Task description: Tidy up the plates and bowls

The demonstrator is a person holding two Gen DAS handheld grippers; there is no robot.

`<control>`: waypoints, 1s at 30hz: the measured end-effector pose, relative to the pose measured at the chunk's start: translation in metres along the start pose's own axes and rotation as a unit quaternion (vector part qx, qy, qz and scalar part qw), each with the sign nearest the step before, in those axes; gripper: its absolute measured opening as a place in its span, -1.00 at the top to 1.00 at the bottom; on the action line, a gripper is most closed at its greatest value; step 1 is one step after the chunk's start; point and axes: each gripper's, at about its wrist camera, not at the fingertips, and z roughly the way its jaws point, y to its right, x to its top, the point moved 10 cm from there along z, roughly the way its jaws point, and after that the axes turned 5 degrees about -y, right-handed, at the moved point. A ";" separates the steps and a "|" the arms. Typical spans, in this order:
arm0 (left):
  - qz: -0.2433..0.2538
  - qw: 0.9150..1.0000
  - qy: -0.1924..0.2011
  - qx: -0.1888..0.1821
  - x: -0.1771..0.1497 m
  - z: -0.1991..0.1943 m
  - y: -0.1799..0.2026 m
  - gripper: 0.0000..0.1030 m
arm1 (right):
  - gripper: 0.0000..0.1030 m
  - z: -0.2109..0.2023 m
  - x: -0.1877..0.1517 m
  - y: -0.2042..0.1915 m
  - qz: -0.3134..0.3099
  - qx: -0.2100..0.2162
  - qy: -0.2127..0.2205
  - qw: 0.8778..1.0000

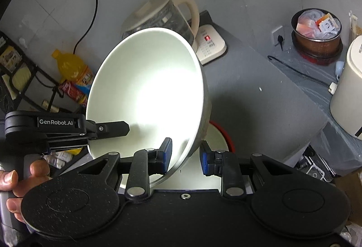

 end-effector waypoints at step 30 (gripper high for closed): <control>-0.040 0.993 -0.110 0.027 -0.061 0.052 -0.054 0.81 | 0.44 0.047 -0.043 0.018 0.051 -0.008 -0.108 0.993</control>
